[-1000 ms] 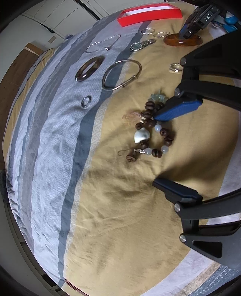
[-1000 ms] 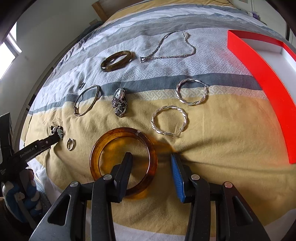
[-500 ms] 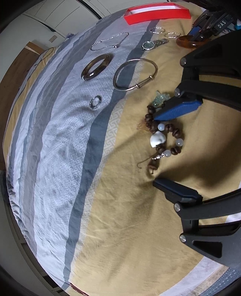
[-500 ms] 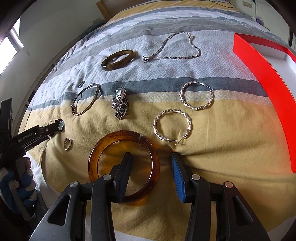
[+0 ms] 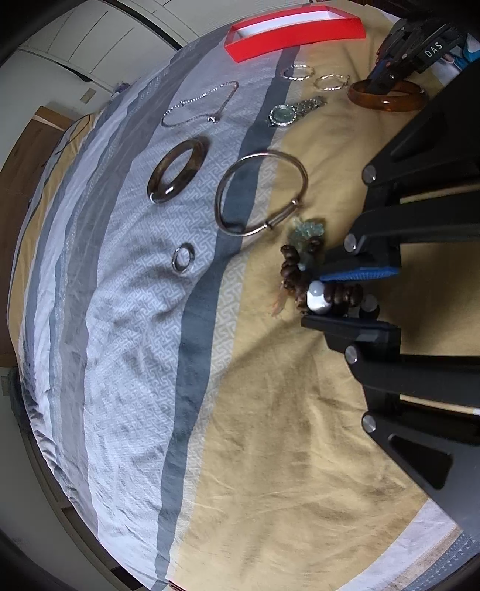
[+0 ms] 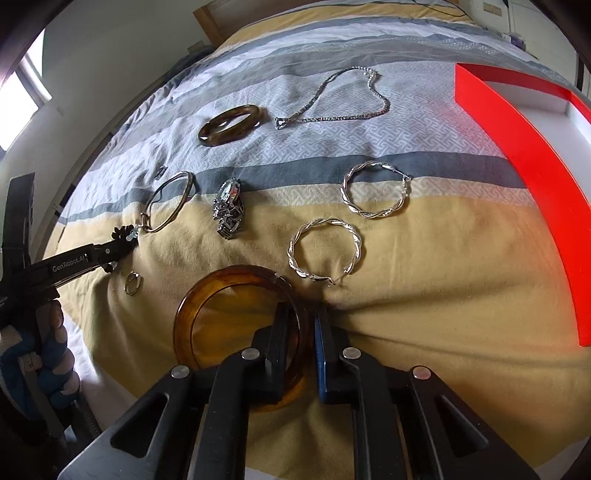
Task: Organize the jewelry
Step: 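Carry the beaded bracelet and amber bangle into the red box and release both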
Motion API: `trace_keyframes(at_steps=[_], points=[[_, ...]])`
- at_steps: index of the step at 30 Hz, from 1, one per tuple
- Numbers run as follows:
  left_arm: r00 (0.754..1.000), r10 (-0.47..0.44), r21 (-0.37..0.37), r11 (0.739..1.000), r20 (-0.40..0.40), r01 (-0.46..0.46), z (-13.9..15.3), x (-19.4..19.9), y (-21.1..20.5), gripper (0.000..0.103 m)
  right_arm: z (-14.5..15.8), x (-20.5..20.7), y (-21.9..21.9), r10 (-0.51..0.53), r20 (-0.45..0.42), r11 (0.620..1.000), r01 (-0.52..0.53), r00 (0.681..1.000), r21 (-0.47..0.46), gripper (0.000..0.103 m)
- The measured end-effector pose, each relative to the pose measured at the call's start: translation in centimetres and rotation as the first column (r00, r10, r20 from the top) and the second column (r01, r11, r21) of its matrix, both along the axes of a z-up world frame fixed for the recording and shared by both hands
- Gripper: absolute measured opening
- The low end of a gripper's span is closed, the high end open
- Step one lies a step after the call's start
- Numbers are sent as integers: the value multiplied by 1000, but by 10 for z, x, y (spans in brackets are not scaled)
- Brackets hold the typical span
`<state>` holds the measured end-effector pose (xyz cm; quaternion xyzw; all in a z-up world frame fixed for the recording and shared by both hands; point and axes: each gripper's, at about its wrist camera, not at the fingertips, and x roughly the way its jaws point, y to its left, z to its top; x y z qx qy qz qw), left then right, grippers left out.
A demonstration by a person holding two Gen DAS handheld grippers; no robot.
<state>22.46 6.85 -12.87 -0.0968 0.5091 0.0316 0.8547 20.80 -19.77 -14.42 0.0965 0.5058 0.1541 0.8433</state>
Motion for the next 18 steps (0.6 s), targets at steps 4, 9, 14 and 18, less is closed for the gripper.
trace_keyframes(at_steps=[4,9,14,18], points=[[1000,7,4,1000,18,-7,15,-15,4,16,6,-4,-5,3,3,1000,-3,1000,23,11],[998,9,13,1000,62,-10,45,-38,7,16,18,-18,-6,-6,23,1000,6,1000,23,11],[994,11,27,1000,109,-14,76,-64,8,16,39,-40,-6,-4,60,1000,3,998,30,11],[991,13,33,999,135,-17,97,-84,6,16,60,-57,-11,-11,103,999,6,995,50,11]])
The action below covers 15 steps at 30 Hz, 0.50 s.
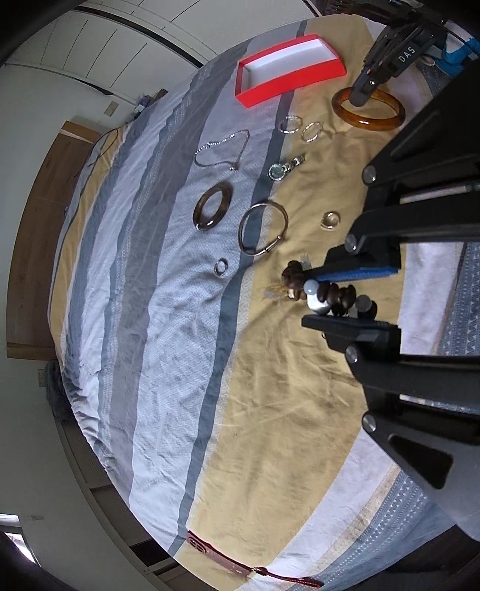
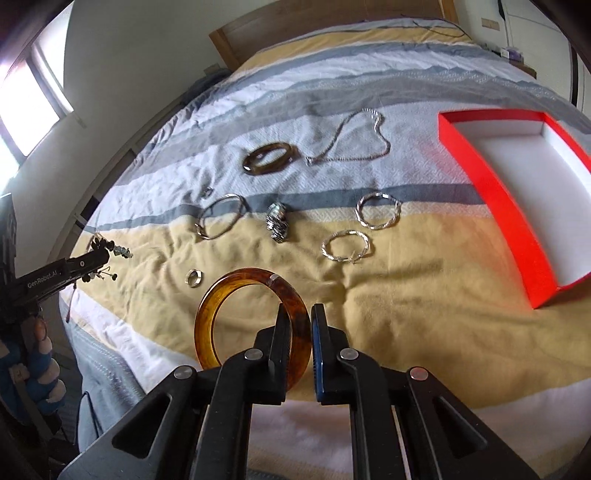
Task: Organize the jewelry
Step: 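Carry the beaded bracelet and amber bangle into the red box and release both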
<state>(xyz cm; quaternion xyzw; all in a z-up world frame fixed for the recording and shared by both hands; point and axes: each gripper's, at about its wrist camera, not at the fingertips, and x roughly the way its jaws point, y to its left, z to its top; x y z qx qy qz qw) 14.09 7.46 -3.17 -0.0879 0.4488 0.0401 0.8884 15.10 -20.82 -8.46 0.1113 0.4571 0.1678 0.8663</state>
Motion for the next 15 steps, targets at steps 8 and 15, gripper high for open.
trace_keyframes(at_steps=[8,15], points=[[997,-74,2,997,39,74,38,-16,-46,16,35,-27,-39,-61,73,997,57,995,55,11],[962,-269,-22,963,40,270,51,15,-157,16,49,-26,-126,-183,112,983,178,977,53,11]])
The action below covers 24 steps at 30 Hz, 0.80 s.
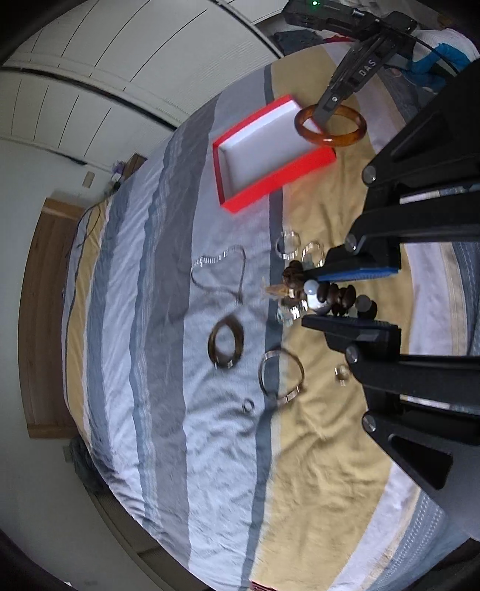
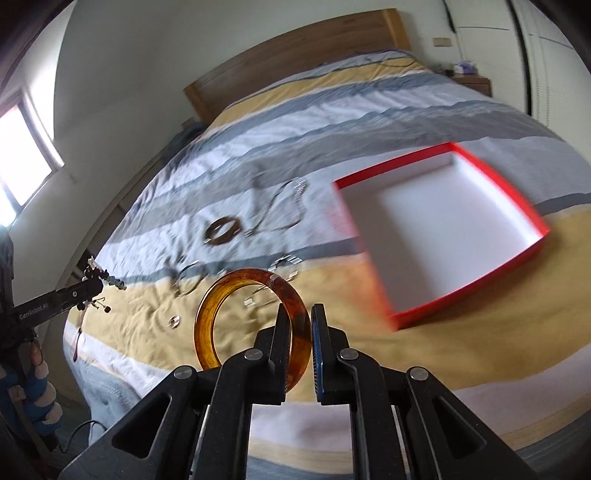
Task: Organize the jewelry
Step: 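Carry the beaded bracelet and amber bangle into the red box and release both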
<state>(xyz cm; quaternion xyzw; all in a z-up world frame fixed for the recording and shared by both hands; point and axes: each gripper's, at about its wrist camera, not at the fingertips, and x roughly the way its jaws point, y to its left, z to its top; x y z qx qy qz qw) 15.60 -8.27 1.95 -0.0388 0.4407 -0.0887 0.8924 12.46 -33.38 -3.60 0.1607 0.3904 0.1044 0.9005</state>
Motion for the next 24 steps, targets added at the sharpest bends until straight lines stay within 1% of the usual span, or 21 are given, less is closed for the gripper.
trace_keyframes(at_steps=[3,6,9,11,12,15,18,21,24], points=[[994,-107,-22,994,-7,107,0,22,-61,16,4,12,-46,-69,12,997,69,998,-16,11],[980,-198,-32,980,-19,197,-8,46,-122,16,5,26,-88,-137,20,990,138,990,-36,11],[963,-267,-44,963,-46,265,-25,69,-177,16,-3,42,-122,-186,12,980,187,982,-62,11],[955,-286,-49,958,-74,283,-42,80,-198,16,-10,54,-139,-208,1,975,207,978,-82,11],[951,-290,-59,957,-106,285,-55,88,-209,16,-13,60,-143,-214,-3,973,213,977,-91,11],[937,-292,-79,956,-192,282,-89,100,-227,16,-27,77,-155,-225,-26,969,221,974,-112,11],[923,-289,-74,957,-253,280,-118,104,-231,16,-41,94,-158,-216,-54,968,207,975,-141,11],[921,-286,-53,958,-266,282,-128,103,-233,16,-54,109,-155,-192,-93,968,173,977,-182,11],[919,-284,-38,958,-274,285,-131,103,-234,16,-66,120,-151,-184,-140,959,147,973,-241,11]])
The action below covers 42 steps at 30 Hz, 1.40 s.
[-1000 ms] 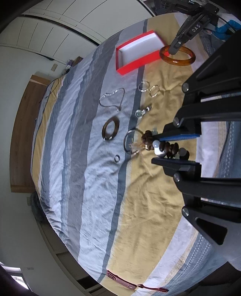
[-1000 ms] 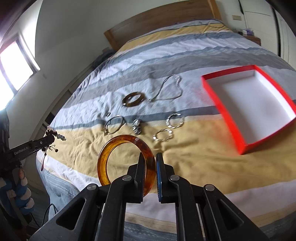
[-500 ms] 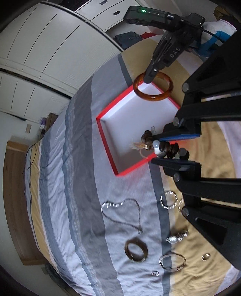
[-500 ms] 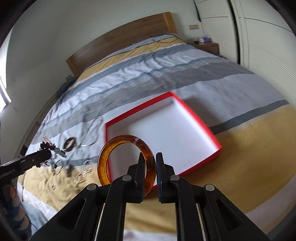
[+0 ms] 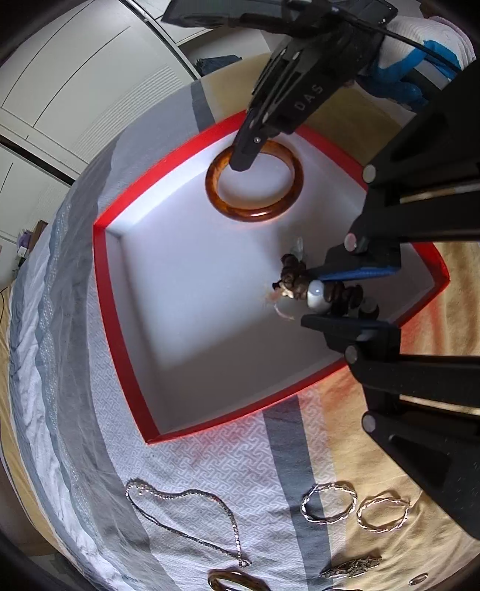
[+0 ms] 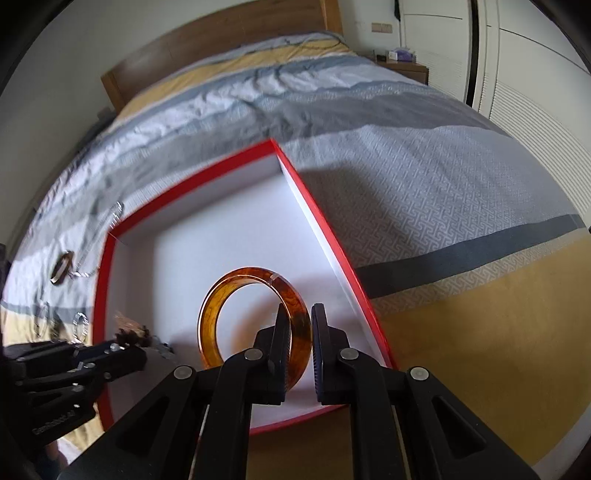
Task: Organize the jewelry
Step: 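Carry the beaded bracelet and amber bangle into the red box and release both, then withdraw both tools from the box back toward the jewelry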
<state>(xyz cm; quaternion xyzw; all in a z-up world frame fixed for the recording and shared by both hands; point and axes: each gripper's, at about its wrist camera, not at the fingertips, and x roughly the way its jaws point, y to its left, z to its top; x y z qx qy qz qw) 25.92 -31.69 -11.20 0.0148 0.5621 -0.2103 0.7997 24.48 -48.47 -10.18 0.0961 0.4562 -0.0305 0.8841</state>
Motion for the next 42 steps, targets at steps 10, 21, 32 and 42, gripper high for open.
trace_keyframes(at_steps=[10,21,32,42], points=[[1000,15,-21,1000,-27,-15,-7,11,-1,17,2,-1,3,-4,-39,999,2,999,-36,32],[994,29,-116,993,103,-17,68,-34,31,34,68,-79,-19,-113,92,994,113,989,7,42],[929,69,-64,997,364,-49,203,-114,122,36,156,-180,18,-100,266,993,79,959,88,45],[842,291,-141,957,455,-255,264,-208,274,38,208,-241,94,26,410,990,-80,912,115,45]])
